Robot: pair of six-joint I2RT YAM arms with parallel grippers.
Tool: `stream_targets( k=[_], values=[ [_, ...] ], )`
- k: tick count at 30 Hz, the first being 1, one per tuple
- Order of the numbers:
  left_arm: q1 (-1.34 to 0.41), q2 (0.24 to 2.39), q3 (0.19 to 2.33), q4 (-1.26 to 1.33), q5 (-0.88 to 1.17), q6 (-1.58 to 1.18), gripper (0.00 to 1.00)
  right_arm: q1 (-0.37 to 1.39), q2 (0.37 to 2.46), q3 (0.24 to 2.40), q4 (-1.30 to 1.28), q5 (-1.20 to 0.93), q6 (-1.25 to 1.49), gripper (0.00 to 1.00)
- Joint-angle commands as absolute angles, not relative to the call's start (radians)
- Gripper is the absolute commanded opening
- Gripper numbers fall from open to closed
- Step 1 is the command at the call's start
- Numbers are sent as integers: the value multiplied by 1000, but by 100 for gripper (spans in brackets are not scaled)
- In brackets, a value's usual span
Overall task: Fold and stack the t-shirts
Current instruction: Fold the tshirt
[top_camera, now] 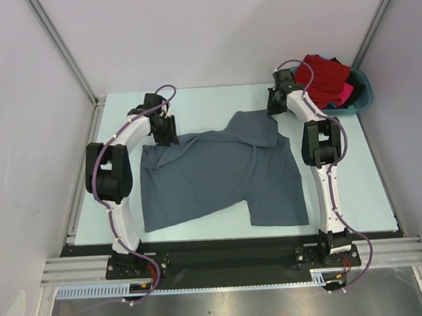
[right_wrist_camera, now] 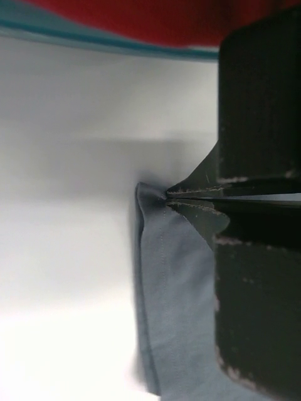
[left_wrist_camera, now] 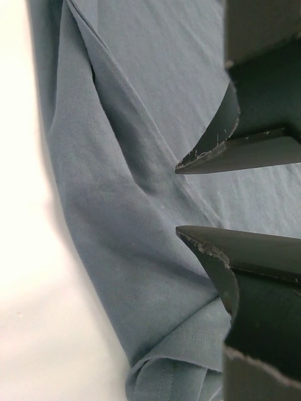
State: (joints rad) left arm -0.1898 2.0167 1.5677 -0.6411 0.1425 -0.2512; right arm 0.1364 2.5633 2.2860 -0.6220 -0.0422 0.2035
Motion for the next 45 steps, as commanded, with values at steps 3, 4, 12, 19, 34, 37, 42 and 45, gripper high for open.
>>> stream_targets(
  k=[3,4,12,19,34,37,42,45],
  values=[
    [-195,1985,1583,-618,169,-236,44,149,2363,2201,-586,-81,160,0],
    [-195,1982,1577,-617,172,-236,44,150,2338,2197,-589,-78,155,0],
    [-206,1934,1539,-594,192,-245,44,193,2154,2076,-615,-51,109,0],
    [-229,1902,1505,-578,199,-253,44,256,2008,1877,-650,-45,98,0],
    [-245,1861,1445,-551,202,-259,43,388,1615,1413,-692,101,153,0],
    [-248,1858,1447,-552,206,-261,43,414,1566,1365,-750,178,201,0],
    [-256,1858,1440,-549,209,-258,43,426,1542,1293,-798,281,293,0],
    [-259,1858,1433,-549,209,-253,43,440,1546,1238,-810,281,336,0]
  ],
)
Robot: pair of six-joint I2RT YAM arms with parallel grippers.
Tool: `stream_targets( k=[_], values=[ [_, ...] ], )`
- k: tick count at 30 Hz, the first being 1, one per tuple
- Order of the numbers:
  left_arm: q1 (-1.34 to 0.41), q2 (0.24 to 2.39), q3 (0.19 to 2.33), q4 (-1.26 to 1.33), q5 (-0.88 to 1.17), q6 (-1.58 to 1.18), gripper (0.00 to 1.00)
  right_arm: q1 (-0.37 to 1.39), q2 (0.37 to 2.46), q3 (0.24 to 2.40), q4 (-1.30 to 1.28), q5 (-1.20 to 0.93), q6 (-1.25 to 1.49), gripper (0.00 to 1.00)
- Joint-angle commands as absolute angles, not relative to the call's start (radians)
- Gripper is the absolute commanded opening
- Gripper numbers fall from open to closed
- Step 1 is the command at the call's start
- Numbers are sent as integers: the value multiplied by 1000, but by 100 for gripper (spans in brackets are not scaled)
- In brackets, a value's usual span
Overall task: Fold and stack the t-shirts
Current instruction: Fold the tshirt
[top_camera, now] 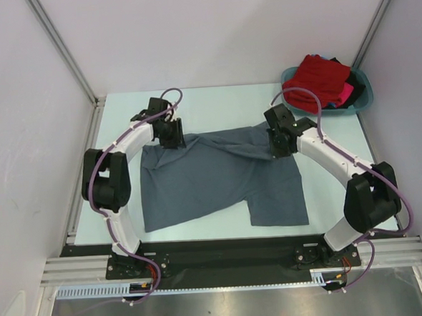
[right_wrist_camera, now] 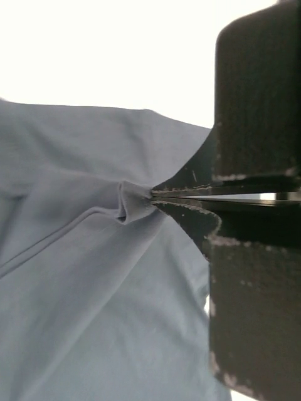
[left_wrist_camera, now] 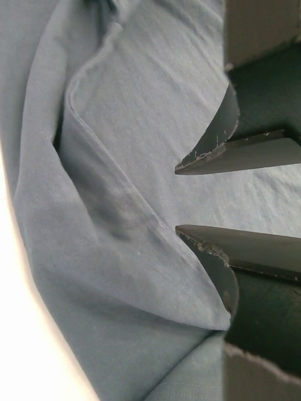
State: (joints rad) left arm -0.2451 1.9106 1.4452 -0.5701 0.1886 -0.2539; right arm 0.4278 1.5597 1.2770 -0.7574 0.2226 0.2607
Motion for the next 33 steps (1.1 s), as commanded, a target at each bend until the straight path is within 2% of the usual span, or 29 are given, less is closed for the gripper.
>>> stream_targets(
  k=[1,16,17,18,19,20,21,27,33],
  values=[
    [-258,1858,1431,-551,210,-253,43,446,1546,1218,-819,278,345,0],
    [-259,1879,1433,-561,213,-241,43,480,1551,1068,-810,354,492,0],
    [-259,1879,1433,-564,210,-239,43,480,1552,1063,-811,351,505,9],
    [-259,1879,1434,-565,207,-239,43,482,1551,1051,-816,359,520,26],
    [-259,1876,1434,-569,206,-238,43,483,1545,1045,-819,370,526,63],
    [-259,1876,1436,-568,203,-238,43,488,1536,1042,-816,379,534,90],
    [-259,1875,1437,-568,201,-238,43,488,1522,1039,-807,391,546,100],
    [-259,1884,1447,-571,206,-239,43,476,1384,1054,-631,365,483,100],
    [-261,1891,1453,-575,209,-242,43,443,1572,1147,-502,212,353,100]
  ],
)
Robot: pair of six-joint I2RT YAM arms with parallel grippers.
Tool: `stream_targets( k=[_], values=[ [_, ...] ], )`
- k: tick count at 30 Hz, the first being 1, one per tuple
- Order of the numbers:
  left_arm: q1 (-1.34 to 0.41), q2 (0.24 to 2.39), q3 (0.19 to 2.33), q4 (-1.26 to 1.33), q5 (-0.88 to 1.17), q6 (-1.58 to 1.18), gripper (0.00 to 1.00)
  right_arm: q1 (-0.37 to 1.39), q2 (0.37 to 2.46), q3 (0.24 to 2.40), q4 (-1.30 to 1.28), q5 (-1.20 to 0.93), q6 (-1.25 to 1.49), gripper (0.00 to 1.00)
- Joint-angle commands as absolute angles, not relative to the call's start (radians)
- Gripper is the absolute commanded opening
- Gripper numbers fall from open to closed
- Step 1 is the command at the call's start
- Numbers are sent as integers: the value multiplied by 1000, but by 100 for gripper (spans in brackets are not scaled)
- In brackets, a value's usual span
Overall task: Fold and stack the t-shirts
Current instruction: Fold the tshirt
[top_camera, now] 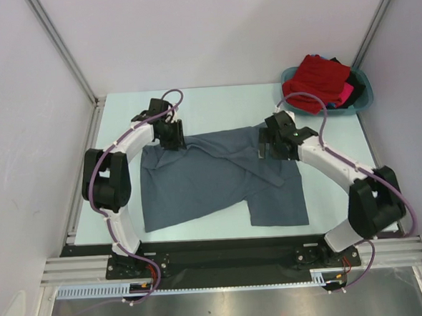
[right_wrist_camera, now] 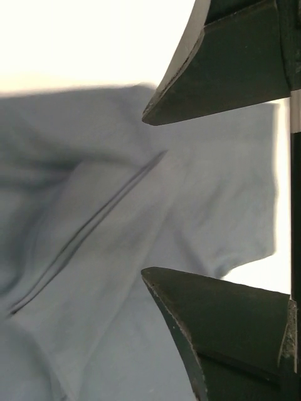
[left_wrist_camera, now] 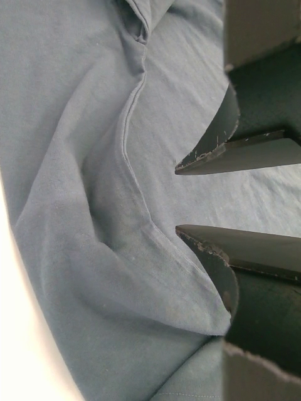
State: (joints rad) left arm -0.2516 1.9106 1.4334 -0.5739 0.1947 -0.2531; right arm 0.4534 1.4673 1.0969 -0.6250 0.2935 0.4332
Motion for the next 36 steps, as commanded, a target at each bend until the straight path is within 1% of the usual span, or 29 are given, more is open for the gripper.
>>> stream_targets(
  k=[1,2,5,9,14,16,17,18,20,21,23,29,30,32,36],
  values=[
    [-262,1891,1453,-575,207,-241,43,440,1601,1163,-497,187,327,100],
    [-262,1890,1451,-575,204,-241,43,440,1652,1189,-486,154,304,100],
    [-262,1891,1448,-575,199,-239,43,437,1712,1219,-434,92,263,100],
    [-262,1901,1450,-581,192,-236,43,426,1801,1307,-416,54,216,100],
    [-262,1925,1463,-586,186,-233,43,416,1848,1390,-428,22,172,98],
    [-262,1936,1473,-591,184,-232,43,411,1885,1434,-439,11,156,95],
    [-262,1943,1476,-592,184,-230,42,410,1897,1445,-446,-27,152,92],
    [-262,1947,1477,-592,184,-230,42,408,1908,1459,-451,-38,138,88],
    [-262,1950,1479,-594,181,-227,42,408,1945,1494,-463,-44,137,86],
    [-262,1951,1479,-594,179,-227,42,408,1959,1502,-465,-73,132,83],
    [-262,1956,1482,-595,179,-224,42,408,1989,1523,-466,-87,133,81],
    [-262,1967,1486,-595,178,-221,42,414,2025,1548,-488,-137,127,74],
    [-261,1967,1486,-594,179,-221,42,413,2028,1546,-486,-141,123,71],
    [-262,1970,1489,-594,179,-221,42,416,2026,1546,-494,-144,118,68],
    [-262,1973,1491,-592,183,-222,42,422,2023,1540,-502,-146,112,52]
  ],
)
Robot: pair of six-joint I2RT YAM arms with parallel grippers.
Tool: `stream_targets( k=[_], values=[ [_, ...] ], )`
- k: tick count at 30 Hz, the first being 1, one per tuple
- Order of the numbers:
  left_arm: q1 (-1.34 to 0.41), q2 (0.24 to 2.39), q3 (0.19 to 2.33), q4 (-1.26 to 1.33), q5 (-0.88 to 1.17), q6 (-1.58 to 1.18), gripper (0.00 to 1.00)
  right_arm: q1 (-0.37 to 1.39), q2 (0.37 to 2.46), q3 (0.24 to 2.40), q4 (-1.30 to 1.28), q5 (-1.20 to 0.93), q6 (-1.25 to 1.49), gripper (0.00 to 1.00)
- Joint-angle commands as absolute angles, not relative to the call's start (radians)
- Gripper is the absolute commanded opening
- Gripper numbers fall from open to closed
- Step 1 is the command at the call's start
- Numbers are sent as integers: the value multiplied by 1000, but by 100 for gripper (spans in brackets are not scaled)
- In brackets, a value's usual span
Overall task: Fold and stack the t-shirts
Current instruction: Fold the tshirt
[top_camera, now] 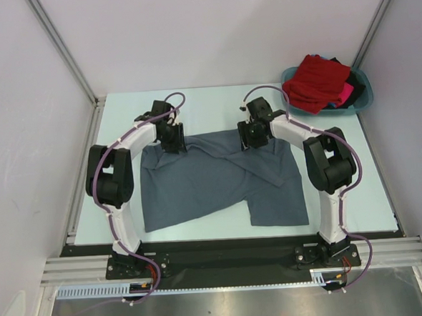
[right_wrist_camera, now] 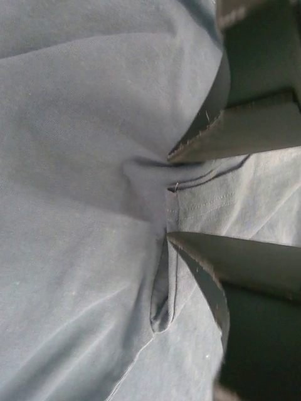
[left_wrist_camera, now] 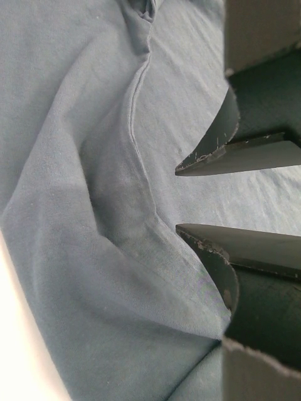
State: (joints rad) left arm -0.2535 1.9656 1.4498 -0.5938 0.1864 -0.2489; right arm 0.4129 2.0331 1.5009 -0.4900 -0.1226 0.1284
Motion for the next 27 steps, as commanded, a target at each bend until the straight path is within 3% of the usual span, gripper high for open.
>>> stream_targets(
  k=[1,9,15,18,19,20,21,25,27],
  values=[
    [-262,1973,1490,-591,183,-222,41,425,2022,1540,-503,-147,109,50],
    [-262,1965,1482,-588,183,-222,41,449,2005,1536,-531,-123,101,36],
    [-262,1960,1479,-588,186,-224,41,459,1985,1522,-555,-100,92,5],
    [-262,1957,1473,-586,186,-224,41,465,1958,1496,-566,-55,92,3],
    [-261,1953,1471,-586,187,-224,41,469,1950,1490,-574,-26,101,4],
    [-262,1950,1470,-584,186,-224,41,472,1941,1483,-586,27,107,13],
    [-262,1944,1465,-581,186,-224,41,480,1921,1464,-586,44,109,44],
    [-262,1944,1463,-580,186,-225,41,492,1862,1434,-583,48,115,55],
    [-262,1945,1466,-581,189,-227,41,503,1849,1425,-583,51,120,55]
  ],
)
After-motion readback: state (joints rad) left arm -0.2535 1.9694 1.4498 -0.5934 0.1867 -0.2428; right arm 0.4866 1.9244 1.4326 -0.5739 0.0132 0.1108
